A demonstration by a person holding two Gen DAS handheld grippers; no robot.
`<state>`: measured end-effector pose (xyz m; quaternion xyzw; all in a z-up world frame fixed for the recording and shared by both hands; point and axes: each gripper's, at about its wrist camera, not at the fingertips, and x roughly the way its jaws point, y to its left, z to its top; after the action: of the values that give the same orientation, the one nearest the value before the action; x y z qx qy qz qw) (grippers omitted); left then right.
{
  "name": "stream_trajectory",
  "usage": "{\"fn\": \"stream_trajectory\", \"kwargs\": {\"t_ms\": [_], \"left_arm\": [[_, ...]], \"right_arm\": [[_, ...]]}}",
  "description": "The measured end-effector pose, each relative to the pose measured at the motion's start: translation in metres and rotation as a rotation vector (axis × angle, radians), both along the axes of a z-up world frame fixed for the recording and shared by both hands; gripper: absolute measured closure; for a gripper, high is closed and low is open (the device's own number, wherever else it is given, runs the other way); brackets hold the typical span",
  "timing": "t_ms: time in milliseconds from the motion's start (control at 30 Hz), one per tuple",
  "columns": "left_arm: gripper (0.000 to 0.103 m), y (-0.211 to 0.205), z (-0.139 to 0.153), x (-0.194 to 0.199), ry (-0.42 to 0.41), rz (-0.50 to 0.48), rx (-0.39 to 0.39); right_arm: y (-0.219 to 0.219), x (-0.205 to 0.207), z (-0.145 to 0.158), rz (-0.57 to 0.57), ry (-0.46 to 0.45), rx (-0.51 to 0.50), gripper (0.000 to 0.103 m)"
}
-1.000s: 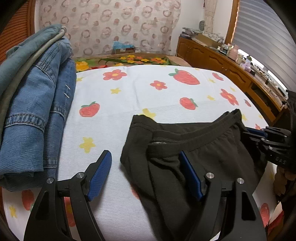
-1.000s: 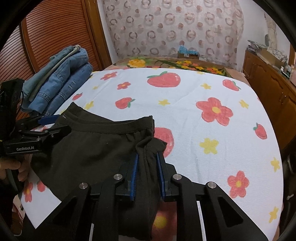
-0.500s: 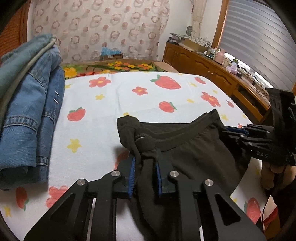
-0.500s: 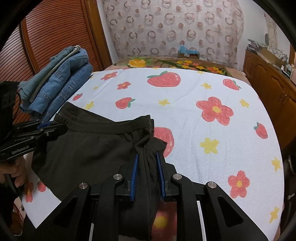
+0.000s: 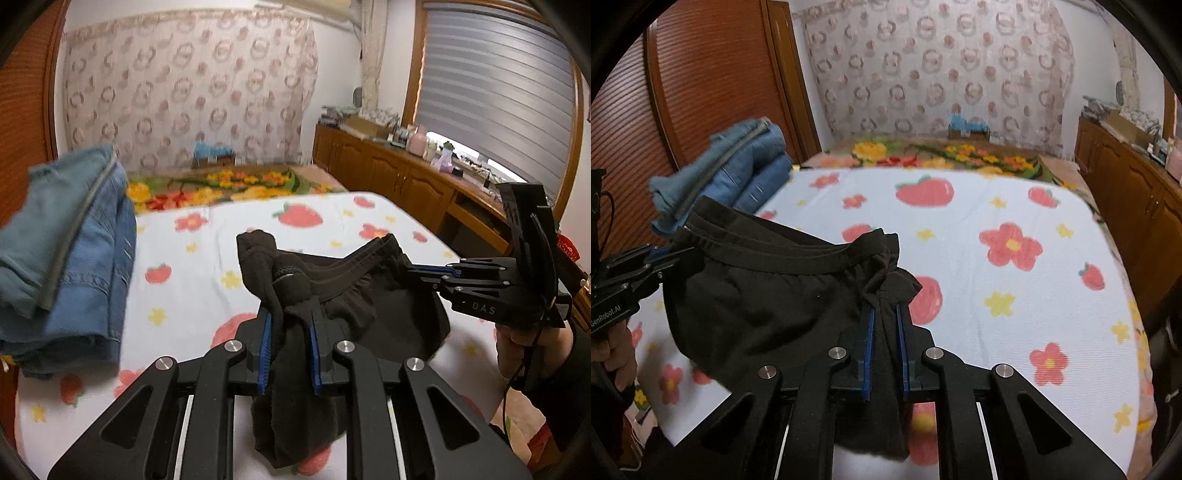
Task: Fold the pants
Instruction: 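Close both grippers on the folded black shorts' waistband edge, then lift the folded shorts with both grippers and carry them to the jeans stack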
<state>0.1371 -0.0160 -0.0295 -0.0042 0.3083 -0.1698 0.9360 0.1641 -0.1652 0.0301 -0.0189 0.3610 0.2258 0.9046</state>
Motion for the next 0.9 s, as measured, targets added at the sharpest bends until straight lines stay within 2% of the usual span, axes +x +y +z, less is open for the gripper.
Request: {"fn": "stream_trajectory", "kwargs": {"t_ms": [333, 900], "left_arm": [[0.086, 0.002, 0.030, -0.019, -0.082, -0.013, -0.016], [0.086, 0.007, 0.068, -0.040, -0.182, -0.016, -0.027]], "right_arm": [[-0.008, -0.035, 0.028, 0.011, -0.104, 0.023, 0.092], [-0.009, -0.061, 0.057, 0.049, -0.232, 0.029, 0.093]]}}
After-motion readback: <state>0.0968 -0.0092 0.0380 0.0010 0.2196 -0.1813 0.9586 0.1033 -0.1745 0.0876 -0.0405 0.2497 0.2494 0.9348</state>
